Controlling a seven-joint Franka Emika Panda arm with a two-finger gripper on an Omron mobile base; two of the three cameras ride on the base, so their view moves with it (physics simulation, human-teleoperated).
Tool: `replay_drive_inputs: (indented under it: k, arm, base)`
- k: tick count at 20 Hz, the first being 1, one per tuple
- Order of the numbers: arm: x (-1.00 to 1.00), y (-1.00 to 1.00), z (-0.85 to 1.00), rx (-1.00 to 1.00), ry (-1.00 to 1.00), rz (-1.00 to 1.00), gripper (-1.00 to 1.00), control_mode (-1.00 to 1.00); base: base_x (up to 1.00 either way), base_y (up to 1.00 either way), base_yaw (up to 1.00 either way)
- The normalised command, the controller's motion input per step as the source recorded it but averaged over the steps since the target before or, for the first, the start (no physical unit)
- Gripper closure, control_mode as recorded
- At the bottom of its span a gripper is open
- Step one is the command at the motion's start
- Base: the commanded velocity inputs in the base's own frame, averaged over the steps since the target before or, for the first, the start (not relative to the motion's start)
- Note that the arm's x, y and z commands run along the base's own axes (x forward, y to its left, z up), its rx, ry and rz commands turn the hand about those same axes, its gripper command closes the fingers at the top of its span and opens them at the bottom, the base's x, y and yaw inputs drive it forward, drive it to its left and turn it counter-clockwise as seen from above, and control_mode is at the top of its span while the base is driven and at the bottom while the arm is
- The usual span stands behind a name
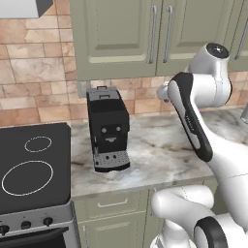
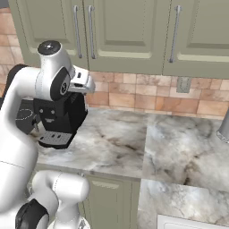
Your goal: Open the cabinet. Pick the dish brush and place it next to the sink. Then close the cabinet.
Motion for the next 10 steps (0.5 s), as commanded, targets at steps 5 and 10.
replay_drive_inputs:
  k: [5,10]
  arm:
    - [0.0,0.0,0.26,-0.01,-0.02,0.0,-1.0,-1.0]
    - [0.0,0.0,0.28,-0.04,-0.05,0.0,-1.0,-1.0]
  base:
    - [0.0,0.0,0.0]
    - [0.0,0.0,0.0]
